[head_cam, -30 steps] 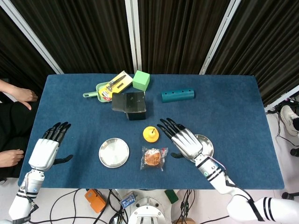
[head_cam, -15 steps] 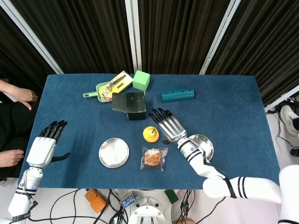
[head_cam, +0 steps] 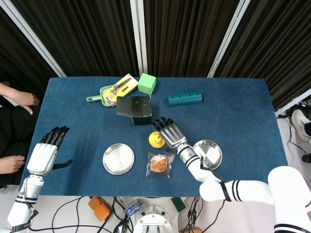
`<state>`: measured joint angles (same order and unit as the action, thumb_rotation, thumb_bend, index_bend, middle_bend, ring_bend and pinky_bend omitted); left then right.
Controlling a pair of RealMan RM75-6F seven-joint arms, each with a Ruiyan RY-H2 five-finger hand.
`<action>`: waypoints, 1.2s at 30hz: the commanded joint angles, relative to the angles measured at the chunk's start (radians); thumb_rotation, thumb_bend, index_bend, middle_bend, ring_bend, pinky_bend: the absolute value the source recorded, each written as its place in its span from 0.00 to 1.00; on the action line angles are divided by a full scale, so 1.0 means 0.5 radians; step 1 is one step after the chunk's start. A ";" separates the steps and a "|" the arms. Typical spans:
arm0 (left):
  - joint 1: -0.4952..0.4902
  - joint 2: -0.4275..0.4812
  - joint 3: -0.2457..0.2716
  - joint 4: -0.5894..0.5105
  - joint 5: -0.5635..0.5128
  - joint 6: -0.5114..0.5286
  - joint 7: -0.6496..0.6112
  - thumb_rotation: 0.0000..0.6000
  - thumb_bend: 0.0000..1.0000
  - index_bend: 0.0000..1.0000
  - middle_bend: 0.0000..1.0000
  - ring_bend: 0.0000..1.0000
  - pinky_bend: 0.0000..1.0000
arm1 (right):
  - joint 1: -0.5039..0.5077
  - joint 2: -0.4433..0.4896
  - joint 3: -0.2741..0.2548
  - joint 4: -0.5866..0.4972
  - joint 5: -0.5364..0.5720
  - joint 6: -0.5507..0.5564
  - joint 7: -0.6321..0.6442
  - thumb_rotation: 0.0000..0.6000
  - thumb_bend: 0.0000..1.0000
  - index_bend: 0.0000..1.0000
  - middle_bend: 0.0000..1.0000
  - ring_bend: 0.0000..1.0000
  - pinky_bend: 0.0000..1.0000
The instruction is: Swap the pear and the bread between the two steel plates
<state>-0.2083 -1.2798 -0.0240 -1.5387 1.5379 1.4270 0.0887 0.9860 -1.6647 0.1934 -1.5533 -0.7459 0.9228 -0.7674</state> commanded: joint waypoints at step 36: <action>0.046 0.049 0.001 -0.002 0.039 0.072 -0.068 1.00 0.01 0.02 0.06 0.06 0.20 | -0.307 0.320 -0.306 -0.193 -0.675 0.431 0.407 1.00 0.38 0.69 0.54 0.57 0.64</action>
<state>-0.1859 -1.2560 -0.0246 -1.5399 1.5567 1.4626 0.0537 0.9064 -1.6008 0.1068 -1.5767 -0.9880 1.0765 -0.6253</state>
